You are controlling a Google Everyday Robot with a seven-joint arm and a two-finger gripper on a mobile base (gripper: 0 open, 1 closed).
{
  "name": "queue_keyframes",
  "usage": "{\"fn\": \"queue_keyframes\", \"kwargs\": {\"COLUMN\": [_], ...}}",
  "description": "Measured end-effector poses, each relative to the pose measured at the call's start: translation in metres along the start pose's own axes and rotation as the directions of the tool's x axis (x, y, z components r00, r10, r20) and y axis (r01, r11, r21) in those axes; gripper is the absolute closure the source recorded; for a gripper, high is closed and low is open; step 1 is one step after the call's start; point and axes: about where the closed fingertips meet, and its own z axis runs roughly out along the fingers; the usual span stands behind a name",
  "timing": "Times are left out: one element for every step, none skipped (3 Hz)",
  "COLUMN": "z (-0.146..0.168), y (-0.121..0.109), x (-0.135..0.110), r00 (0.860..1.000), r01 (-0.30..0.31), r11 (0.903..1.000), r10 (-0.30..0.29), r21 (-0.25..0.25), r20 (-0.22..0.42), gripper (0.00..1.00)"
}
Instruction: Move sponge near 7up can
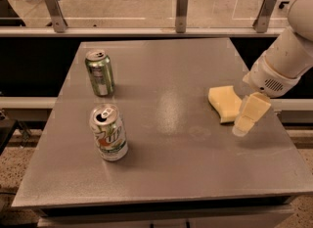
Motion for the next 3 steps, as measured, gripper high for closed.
{"fn": "queue_keyframes", "kwargs": {"z": [0.0088,0.0104,0.0085], "y": [-0.0002,0.0001,0.0007], "x": [0.0020,0.0006,-0.0030], "r00": [1.000,1.000,1.000], "r01": [0.000,-0.002,0.001], "r11": [0.9998,0.9996,0.9996], "r10": [0.000,0.002,-0.002], "r21": [-0.020,-0.030,-0.027], "r20": [-0.002,-0.003,-0.008], "gripper": [0.17,0.48,0.70]}}
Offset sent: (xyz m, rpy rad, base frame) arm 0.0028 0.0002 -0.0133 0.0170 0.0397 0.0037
